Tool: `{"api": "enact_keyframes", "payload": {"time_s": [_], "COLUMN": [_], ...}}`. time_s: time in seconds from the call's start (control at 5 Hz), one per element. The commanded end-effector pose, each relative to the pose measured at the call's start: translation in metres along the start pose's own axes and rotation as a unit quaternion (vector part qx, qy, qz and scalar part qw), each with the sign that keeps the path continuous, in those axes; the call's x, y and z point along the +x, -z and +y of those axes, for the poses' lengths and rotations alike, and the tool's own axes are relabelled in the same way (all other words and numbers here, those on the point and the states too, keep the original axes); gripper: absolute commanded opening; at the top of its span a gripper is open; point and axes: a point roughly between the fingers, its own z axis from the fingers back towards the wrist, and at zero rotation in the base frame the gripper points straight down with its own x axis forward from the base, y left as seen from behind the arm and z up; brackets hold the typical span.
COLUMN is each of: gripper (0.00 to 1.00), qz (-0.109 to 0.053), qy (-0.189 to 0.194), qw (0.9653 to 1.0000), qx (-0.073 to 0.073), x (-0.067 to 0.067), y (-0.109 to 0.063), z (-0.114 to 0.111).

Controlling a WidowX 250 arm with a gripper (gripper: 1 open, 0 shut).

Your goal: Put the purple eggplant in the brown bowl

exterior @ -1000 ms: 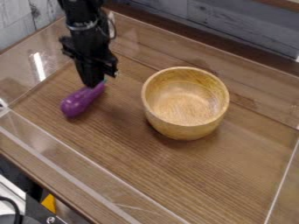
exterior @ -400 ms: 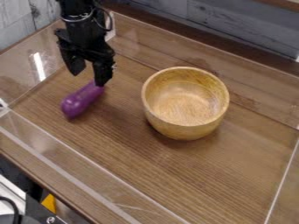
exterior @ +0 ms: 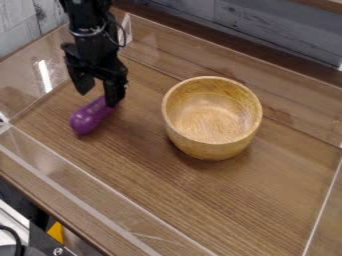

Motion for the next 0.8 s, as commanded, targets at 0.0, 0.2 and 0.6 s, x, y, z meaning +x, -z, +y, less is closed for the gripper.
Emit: {"api": "enact_keyframes", "payload": {"time_s": [0.0, 0.2, 0.6], "gripper": [1.0, 1.0, 0.0], "qz": [-0.006, 0.001, 0.006], "qy": [-0.007, -0.01, -0.017], "qw": [0.9999, 0.9998, 0.9997], "qx": [0.012, 0.015, 0.014], "x": [0.001, 0.001, 0.0], "y": [-0.001, 0.006, 0.009], "z": [0.008, 0.01, 0.011]}}
